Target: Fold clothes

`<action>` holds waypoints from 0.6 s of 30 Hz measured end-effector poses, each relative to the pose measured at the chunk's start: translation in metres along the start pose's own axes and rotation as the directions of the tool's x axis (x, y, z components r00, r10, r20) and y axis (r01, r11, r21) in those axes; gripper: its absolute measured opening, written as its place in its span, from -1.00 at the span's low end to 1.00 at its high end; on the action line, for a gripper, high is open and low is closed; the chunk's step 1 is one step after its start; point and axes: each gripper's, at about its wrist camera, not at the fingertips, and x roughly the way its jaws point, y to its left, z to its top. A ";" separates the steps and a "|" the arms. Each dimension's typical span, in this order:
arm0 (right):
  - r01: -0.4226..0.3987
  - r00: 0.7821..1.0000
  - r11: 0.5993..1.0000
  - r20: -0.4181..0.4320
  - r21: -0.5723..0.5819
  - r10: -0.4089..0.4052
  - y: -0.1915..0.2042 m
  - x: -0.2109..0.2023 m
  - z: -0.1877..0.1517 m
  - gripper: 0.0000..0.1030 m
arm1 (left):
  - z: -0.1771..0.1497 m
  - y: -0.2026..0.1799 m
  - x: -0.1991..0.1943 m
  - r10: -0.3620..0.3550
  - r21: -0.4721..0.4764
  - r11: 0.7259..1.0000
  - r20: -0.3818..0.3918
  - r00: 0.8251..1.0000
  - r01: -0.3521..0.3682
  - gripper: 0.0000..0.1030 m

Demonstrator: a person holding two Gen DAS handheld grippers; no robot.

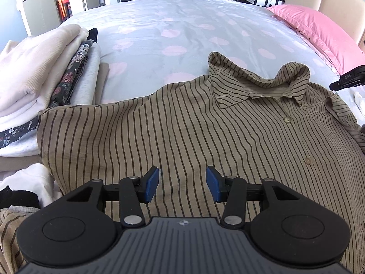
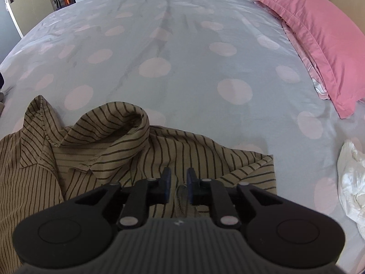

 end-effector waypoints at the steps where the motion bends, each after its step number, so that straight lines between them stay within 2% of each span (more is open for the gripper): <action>1: -0.005 1.000 1.000 0.021 -0.009 0.005 -0.002 -0.007 0.001 -0.55 | 0.000 -0.001 0.000 -0.004 0.000 1.000 0.002 1.000 0.004 -0.16; 6: 0.033 0.999 0.999 0.033 -0.013 -0.032 -0.031 -0.033 -0.005 -0.51 | 0.004 -0.015 0.002 -0.028 0.021 0.999 -0.001 1.000 0.028 -0.16; 11: 0.075 0.997 0.997 0.002 0.011 -0.075 -0.067 -0.044 -0.037 -0.51 | 0.015 -0.050 0.008 -0.085 0.068 0.994 -0.026 0.996 0.087 -0.16; 18: 0.119 0.990 0.989 -0.086 0.084 -0.112 -0.101 -0.051 -0.085 -0.51 | 0.053 -0.144 0.024 -0.180 0.186 0.965 -0.050 0.982 0.186 -0.16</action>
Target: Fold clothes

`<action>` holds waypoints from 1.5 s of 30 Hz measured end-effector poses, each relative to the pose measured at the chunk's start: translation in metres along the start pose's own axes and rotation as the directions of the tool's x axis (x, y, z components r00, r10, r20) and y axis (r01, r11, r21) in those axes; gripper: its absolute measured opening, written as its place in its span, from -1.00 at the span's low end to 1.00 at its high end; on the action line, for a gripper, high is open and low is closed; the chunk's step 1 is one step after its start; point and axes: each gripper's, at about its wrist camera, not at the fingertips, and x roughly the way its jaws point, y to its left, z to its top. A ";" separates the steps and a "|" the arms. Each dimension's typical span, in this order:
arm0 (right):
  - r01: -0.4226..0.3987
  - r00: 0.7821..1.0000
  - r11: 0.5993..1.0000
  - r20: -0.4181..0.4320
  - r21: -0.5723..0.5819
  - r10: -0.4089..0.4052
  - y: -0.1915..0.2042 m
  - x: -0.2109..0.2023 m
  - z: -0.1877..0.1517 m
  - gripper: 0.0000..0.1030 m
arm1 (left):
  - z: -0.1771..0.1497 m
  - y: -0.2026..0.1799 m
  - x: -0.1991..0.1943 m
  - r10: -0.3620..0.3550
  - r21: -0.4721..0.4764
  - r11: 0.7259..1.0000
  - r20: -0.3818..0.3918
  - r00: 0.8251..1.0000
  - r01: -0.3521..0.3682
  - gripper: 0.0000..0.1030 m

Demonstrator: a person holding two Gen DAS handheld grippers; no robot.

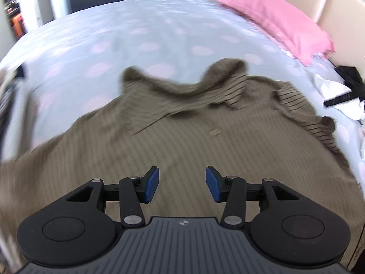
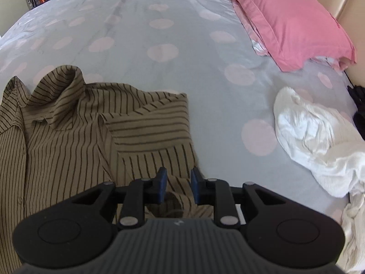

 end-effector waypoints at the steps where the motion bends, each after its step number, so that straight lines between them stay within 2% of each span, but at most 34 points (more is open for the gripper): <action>1: 0.007 1.000 1.000 -0.013 0.008 -0.007 -0.003 -0.001 -0.006 -0.50 | 0.011 -0.012 0.007 -0.015 0.011 1.000 0.000 1.000 0.015 -0.16; 5: 0.001 0.999 1.000 -0.045 0.030 0.000 -0.010 -0.005 -0.026 -0.27 | 0.051 -0.063 0.042 -0.091 0.048 0.995 -0.002 0.996 0.091 -0.16; 9: -0.065 0.994 0.996 -0.085 0.067 0.071 -0.018 -0.001 -0.037 -0.27 | 0.081 -0.112 0.083 -0.146 0.069 0.987 -0.029 0.989 0.147 -0.16; 12: -0.061 0.992 0.996 -0.104 0.068 0.068 -0.019 0.001 -0.039 -0.27 | 0.095 -0.141 0.115 -0.166 0.068 0.983 -0.068 0.984 0.171 -0.16; 16: -0.084 0.992 0.991 -0.088 0.107 0.093 -0.021 0.000 -0.035 -0.27 | 0.111 -0.163 0.149 -0.152 0.063 0.985 -0.087 0.985 0.158 -0.16; 19: -0.077 0.994 0.991 -0.071 0.114 0.086 -0.021 0.002 -0.031 -0.27 | 0.121 -0.167 0.170 -0.152 0.023 0.988 -0.101 0.983 0.155 -0.16; 22: -0.076 0.992 0.989 -0.092 0.123 0.088 -0.024 0.011 -0.031 -0.27 | 0.125 -0.169 0.186 -0.184 -0.022 0.983 -0.118 0.976 0.182 -0.17; 24: -0.097 0.986 0.984 -0.117 0.148 0.115 -0.029 0.017 -0.034 -0.28 | 0.126 -0.173 0.194 -0.207 -0.030 0.978 -0.123 0.971 0.205 -0.36; 26: -0.114 0.983 0.979 -0.126 0.166 0.136 -0.034 0.021 -0.037 -0.31 | 0.125 -0.178 0.199 -0.222 -0.020 0.975 -0.125 0.967 0.221 -0.45; 28: -0.125 0.981 0.976 -0.127 0.175 0.149 -0.035 0.023 -0.039 -0.45 | 0.125 -0.184 0.202 -0.230 -0.007 0.973 -0.127 0.965 0.231 -0.71; 29: -0.134 0.979 0.974 -0.127 0.181 0.158 -0.036 0.024 -0.040 -0.63 | 0.127 -0.185 0.202 -0.233 -0.004 0.972 -0.115 0.966 0.234 -0.93; 30: -0.143 0.977 0.972 -0.130 0.189 0.169 -0.038 0.025 -0.042 -0.82 | 0.128 -0.186 0.201 -0.235 -0.003 0.972 -0.100 0.967 0.236 -0.96; 32: -0.164 0.973 0.966 -0.127 0.198 0.191 -0.040 0.022 -0.043 -0.97 | 0.133 -0.187 0.196 -0.248 -0.003 0.969 -0.064 0.967 0.248 -0.99; 35: -0.201 0.969 0.964 -0.107 0.177 0.222 -0.038 0.010 -0.043 -0.98 | 0.148 -0.182 0.182 -0.276 -0.024 0.961 0.011 0.961 0.276 -1.00; 38: -0.254 0.959 0.962 -0.106 0.104 0.264 -0.024 -0.001 -0.045 -0.98 | 0.162 -0.171 0.177 -0.307 -0.103 0.945 0.055 0.950 0.311 -1.00; 40: -0.293 0.945 0.954 -0.130 0.065 0.299 -0.012 -0.001 -0.048 -0.98 | 0.167 -0.165 0.183 -0.294 -0.125 0.946 0.051 0.954 0.298 -1.00; 45: -0.312 0.937 0.949 -0.155 0.035 0.314 0.008 0.023 -0.055 -0.97 | 0.159 -0.152 0.213 -0.241 -0.168 0.957 -0.003 0.970 0.237 -1.00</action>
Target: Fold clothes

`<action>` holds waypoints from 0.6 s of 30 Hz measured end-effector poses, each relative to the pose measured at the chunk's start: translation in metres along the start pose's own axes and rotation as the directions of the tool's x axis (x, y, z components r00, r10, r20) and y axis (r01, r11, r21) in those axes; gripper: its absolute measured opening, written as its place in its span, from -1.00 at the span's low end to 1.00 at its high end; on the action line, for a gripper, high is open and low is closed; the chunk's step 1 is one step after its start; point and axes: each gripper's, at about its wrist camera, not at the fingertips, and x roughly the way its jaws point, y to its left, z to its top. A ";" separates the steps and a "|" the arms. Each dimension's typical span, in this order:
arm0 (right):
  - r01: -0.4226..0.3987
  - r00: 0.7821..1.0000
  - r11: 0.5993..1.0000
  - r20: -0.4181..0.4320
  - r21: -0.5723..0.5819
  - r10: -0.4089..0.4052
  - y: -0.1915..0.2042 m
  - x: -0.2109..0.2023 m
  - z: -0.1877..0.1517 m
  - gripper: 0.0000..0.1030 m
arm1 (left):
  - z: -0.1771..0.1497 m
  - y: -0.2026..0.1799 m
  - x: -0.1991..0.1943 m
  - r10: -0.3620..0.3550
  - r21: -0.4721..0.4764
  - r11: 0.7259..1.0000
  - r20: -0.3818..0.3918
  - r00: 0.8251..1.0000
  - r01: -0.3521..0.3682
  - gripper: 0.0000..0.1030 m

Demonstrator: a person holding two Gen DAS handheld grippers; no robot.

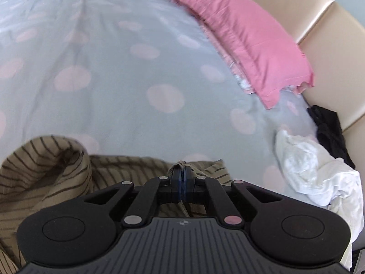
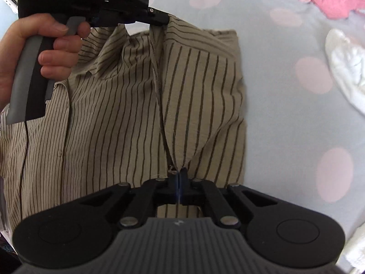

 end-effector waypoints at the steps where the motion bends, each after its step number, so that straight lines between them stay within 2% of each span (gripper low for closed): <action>1: -0.005 1.000 1.000 -0.007 0.005 0.005 0.000 0.006 0.000 -0.94 | -0.002 0.003 0.003 0.014 -0.009 1.000 -0.012 1.000 -0.014 -0.99; 4: 0.011 1.000 1.000 -0.027 0.018 -0.011 -0.001 0.011 -0.003 -0.82 | -0.008 0.011 0.008 0.048 -0.020 0.999 -0.040 0.998 -0.049 -0.95; 5: -0.001 0.999 1.000 -0.034 0.028 0.002 -0.002 0.011 -0.004 -0.69 | -0.009 0.012 0.006 0.054 -0.012 0.998 -0.041 0.998 -0.054 -0.89; 6: -0.011 0.999 0.999 -0.034 0.039 0.013 -0.003 0.010 -0.004 -0.56 | -0.011 0.013 0.002 0.054 0.001 0.999 -0.037 0.998 -0.054 -0.77; 10: -0.035 0.999 0.998 -0.019 0.050 0.036 -0.009 -0.001 -0.005 -0.43 | -0.014 0.014 -0.023 0.075 0.047 0.996 0.000 0.997 -0.075 -0.47; 12: -0.051 0.999 0.997 0.000 0.061 0.051 -0.011 -0.013 -0.006 -0.30 | -0.014 0.017 -0.035 0.084 0.055 0.995 0.016 0.996 -0.085 -0.27; 18: -0.051 0.998 0.996 0.044 0.077 0.047 -0.013 -0.039 -0.004 -0.26 | -0.023 0.026 -0.081 0.112 0.103 0.988 0.041 0.993 -0.116 -0.27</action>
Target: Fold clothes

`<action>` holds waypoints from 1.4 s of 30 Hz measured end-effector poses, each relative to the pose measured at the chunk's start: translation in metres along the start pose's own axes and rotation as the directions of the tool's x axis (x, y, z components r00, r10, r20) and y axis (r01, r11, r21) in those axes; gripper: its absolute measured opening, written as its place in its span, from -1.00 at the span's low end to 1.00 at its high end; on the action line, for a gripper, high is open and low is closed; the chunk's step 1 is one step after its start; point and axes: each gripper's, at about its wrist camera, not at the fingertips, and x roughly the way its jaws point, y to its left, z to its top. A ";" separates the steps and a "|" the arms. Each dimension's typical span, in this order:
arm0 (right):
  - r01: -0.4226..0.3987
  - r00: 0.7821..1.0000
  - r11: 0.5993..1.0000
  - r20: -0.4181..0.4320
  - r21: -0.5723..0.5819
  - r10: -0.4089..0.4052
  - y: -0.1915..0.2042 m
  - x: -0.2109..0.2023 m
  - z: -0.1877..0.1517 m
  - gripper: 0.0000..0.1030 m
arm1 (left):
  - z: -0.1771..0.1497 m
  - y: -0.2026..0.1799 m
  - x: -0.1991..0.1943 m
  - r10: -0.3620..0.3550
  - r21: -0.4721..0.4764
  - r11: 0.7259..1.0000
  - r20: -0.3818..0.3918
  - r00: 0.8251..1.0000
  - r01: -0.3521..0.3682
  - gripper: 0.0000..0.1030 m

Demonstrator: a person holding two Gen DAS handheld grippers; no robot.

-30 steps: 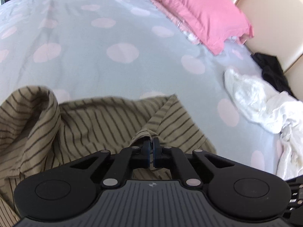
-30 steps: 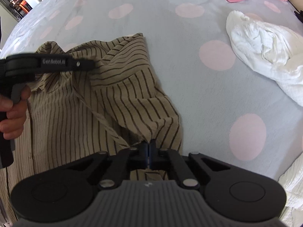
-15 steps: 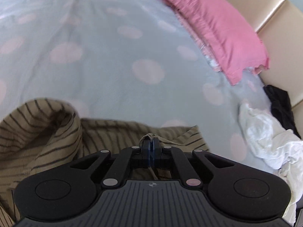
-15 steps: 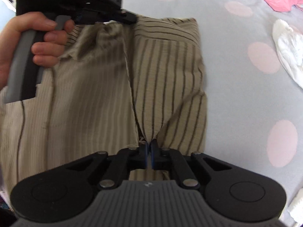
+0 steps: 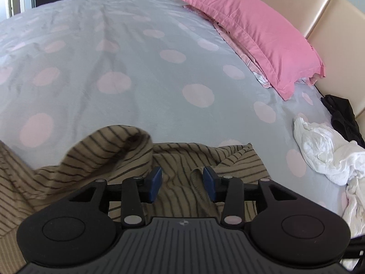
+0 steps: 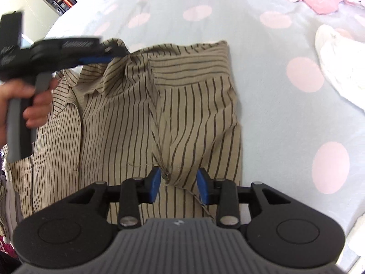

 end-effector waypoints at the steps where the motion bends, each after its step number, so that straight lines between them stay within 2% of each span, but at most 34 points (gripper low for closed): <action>1: 0.007 1.000 1.000 -0.002 -0.002 -0.007 0.004 -0.001 0.000 -0.25 | -0.003 0.004 -0.009 0.017 0.009 1.000 -0.001 1.000 -0.017 -0.27; 5: 0.070 0.997 0.996 -0.021 -0.056 -0.071 0.029 0.001 -0.002 -0.25 | -0.022 0.034 -0.055 0.076 0.013 0.997 0.010 0.997 -0.076 -0.27; 8: 0.106 0.994 0.987 -0.023 -0.117 -0.110 0.052 -0.004 -0.010 -0.25 | -0.040 0.064 -0.093 0.128 0.036 0.991 -0.021 0.992 -0.127 -0.27; 12: 0.085 0.996 0.987 0.002 -0.138 -0.086 0.080 -0.013 -0.021 -0.25 | -0.069 0.116 -0.147 0.249 0.052 0.968 -0.069 0.966 -0.246 -0.27; 16: 0.107 0.993 0.982 0.056 -0.155 -0.100 0.110 -0.016 -0.035 -0.17 | -0.093 0.173 -0.201 0.332 -0.006 0.943 -0.080 0.940 -0.333 -0.26; 19: 0.141 0.988 0.972 0.091 -0.189 -0.126 0.131 -0.015 -0.046 -0.15 | -0.108 0.213 -0.233 0.397 -0.062 0.913 -0.084 0.914 -0.403 -0.25; 22: 0.164 0.984 0.964 0.101 -0.207 -0.146 0.149 -0.012 -0.058 -0.15 | -0.122 0.250 -0.254 0.464 -0.129 0.870 -0.104 0.879 -0.475 -0.24; 26: 0.123 0.992 0.978 0.064 -0.170 -0.113 0.160 -0.003 -0.067 -0.13 | -0.143 0.287 -0.264 0.548 -0.152 0.817 -0.099 0.831 -0.556 -0.24; 28: 0.110 0.993 0.980 0.052 -0.167 -0.103 0.166 0.002 -0.069 -0.13 | -0.149 0.300 -0.267 0.575 -0.164 0.798 -0.085 0.814 -0.580 -0.24; 31: 0.142 0.989 0.974 0.059 -0.179 -0.133 0.175 0.013 -0.071 -0.07 | -0.156 0.318 -0.266 0.609 -0.209 0.766 -0.067 0.791 -0.608 -0.08; 34: 0.187 0.982 0.958 0.059 -0.215 -0.179 0.185 0.022 -0.070 -0.07 | -0.159 0.337 -0.260 0.595 -0.271 0.760 -0.074 0.801 -0.590 -0.07; 38: 0.179 0.984 0.957 0.056 -0.229 -0.171 0.191 0.033 -0.063 -0.07 | -0.162 0.356 -0.248 0.572 -0.334 0.759 -0.066 0.817 -0.559 -0.07; 40: 0.180 0.984 0.953 0.053 -0.242 -0.172 0.194 0.039 -0.060 -0.07 | -0.162 0.360 -0.243 0.570 -0.347 0.759 -0.057 0.820 -0.551 -0.18; 41: 0.181 0.983 0.952 0.051 -0.249 -0.174 0.195 0.042 -0.058 -0.07 | -0.162 0.362 -0.242 0.570 -0.353 0.758 -0.053 0.820 -0.549 -0.42; 42: 0.184 0.983 0.950 0.049 -0.254 -0.177 0.196 0.045 -0.057 -0.07 | -0.161 0.362 -0.242 0.566 -0.360 0.758 -0.049 0.823 -0.544 -0.77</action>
